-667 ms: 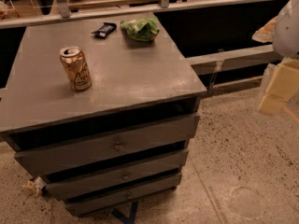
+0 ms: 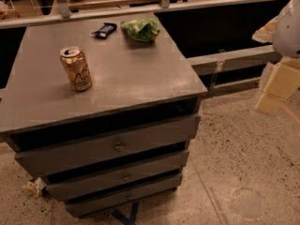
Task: Knock orange can over
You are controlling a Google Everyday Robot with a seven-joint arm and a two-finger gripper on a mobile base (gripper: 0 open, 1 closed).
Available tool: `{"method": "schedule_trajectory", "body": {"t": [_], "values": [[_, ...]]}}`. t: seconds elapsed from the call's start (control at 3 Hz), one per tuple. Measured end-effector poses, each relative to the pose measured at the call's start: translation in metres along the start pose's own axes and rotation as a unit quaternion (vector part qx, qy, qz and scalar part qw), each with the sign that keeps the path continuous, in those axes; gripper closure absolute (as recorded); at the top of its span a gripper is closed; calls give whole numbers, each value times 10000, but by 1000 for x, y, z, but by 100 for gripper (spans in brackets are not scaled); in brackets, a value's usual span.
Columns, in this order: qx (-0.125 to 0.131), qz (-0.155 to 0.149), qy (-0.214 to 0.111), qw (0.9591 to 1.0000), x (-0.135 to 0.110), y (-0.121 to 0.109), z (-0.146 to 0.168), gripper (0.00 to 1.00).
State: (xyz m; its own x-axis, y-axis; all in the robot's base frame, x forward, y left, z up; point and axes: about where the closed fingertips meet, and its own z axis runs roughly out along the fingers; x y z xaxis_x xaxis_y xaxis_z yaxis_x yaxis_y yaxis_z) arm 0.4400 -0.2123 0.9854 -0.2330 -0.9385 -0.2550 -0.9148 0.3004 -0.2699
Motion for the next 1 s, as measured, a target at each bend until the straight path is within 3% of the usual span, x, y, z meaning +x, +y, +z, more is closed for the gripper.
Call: {"method": "schedule_trajectory", "body": {"t": [0.33,0.67,1.0], "values": [[-37,900,-542,9945,13,1,17,0],[60,1776,-1464,9731,11,5,31,0],[185,2080,-2407,9479,-15,2,43,0]]}}
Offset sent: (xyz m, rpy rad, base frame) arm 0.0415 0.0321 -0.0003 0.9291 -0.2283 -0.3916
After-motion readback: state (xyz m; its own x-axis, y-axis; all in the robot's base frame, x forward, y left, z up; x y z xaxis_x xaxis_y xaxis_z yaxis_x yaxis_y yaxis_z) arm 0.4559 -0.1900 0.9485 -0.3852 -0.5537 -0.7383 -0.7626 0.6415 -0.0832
